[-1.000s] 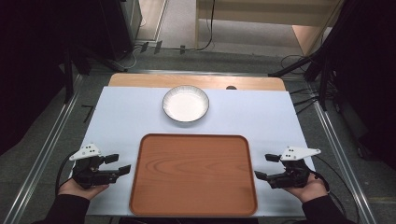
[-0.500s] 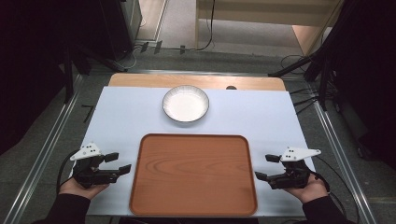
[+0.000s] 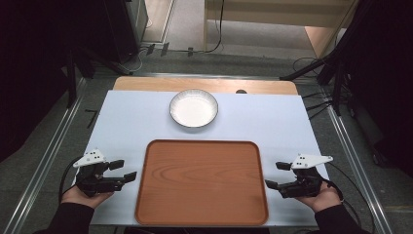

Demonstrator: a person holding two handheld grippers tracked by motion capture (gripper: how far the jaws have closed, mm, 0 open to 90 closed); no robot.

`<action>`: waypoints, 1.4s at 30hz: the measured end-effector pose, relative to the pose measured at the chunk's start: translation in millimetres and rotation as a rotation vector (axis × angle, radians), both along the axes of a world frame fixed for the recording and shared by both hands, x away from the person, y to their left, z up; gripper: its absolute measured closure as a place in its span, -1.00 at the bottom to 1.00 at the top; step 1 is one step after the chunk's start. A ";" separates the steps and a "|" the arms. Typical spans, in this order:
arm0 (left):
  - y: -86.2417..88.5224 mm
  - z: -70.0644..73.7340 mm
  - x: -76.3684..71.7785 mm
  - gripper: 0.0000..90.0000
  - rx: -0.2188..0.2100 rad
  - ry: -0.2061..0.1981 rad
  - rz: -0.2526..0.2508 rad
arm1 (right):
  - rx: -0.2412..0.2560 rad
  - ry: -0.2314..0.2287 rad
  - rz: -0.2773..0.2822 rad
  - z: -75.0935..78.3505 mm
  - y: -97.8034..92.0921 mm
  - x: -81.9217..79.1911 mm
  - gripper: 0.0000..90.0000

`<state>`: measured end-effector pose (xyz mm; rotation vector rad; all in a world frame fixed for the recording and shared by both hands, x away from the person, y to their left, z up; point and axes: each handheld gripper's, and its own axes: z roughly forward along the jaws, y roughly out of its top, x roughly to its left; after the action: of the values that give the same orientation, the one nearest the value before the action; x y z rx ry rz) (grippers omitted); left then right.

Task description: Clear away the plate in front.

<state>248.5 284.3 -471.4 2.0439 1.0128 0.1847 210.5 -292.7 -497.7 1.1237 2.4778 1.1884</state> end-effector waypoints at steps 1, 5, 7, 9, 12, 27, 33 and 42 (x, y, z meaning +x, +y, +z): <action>0.0 0.0 0.1 -0.35 -0.001 0.001 0.000 | 0.001 0.000 -0.002 -0.1 -0.1 0.0 -0.52; -0.1 -0.3 0.1 -0.35 0.003 0.002 0.002 | -0.001 0.002 0.000 -0.4 0.1 0.1 -0.52; -0.2 -0.4 0.1 -0.35 0.001 0.001 0.003 | 0.000 0.002 0.000 -0.6 0.1 0.3 -0.52; -0.4 -0.6 0.1 -0.35 0.002 0.004 0.004 | -0.001 0.002 0.001 -0.9 0.0 0.4 -0.52; -0.4 -0.5 0.2 -0.36 0.005 -0.001 0.004 | -0.002 0.006 0.000 -0.9 -0.1 0.3 -0.52; -0.8 -0.8 0.6 -0.36 0.011 -0.004 0.008 | -0.004 0.012 -0.001 -1.1 -0.3 0.6 -0.52; -1.6 -0.4 1.4 -0.34 0.011 0.006 0.019 | -0.006 0.011 0.000 -1.5 -0.3 0.8 -0.52; -8.7 -1.1 6.0 -0.32 0.021 0.011 0.009 | -0.013 0.008 0.002 -1.9 -0.1 0.9 -0.51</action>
<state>254.6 275.6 -472.5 2.0617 1.0312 0.1896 211.5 -292.8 -499.6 1.1258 2.4894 1.1693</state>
